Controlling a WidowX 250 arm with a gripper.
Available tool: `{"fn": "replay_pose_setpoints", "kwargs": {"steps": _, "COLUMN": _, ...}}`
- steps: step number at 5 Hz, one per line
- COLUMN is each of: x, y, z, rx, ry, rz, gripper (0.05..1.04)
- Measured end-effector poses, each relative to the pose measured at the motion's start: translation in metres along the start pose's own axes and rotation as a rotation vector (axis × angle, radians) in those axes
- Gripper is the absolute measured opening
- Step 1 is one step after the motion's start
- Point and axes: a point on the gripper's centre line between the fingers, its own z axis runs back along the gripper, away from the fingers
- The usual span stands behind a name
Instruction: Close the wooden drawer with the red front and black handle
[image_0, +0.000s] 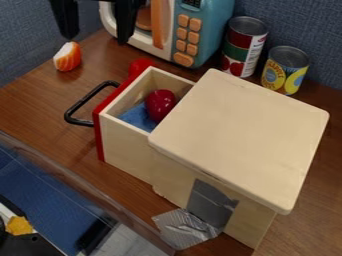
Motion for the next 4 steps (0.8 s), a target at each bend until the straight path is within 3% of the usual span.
{"fn": "replay_pose_setpoints", "kwargs": {"steps": 1, "x": 0.0, "y": 0.0, "z": -0.009, "rx": -0.001, "ry": 0.022, "rz": 0.014, "gripper": 1.001}}
{"fn": "replay_pose_setpoints", "kwargs": {"steps": 2, "x": 0.0, "y": -0.01, "z": -0.029, "rx": -0.014, "ry": -0.008, "rz": 0.092, "gripper": 1.001}}
{"fn": "replay_pose_setpoints", "kwargs": {"steps": 3, "x": 0.0, "y": -0.001, "z": -0.037, "rx": -0.012, "ry": -0.044, "rz": 0.169, "gripper": 1.001}}
{"fn": "replay_pose_setpoints", "kwargs": {"steps": 4, "x": 0.004, "y": 0.029, "z": -0.03, "rx": 0.012, "ry": -0.06, "rz": 0.202, "gripper": 1.001}}
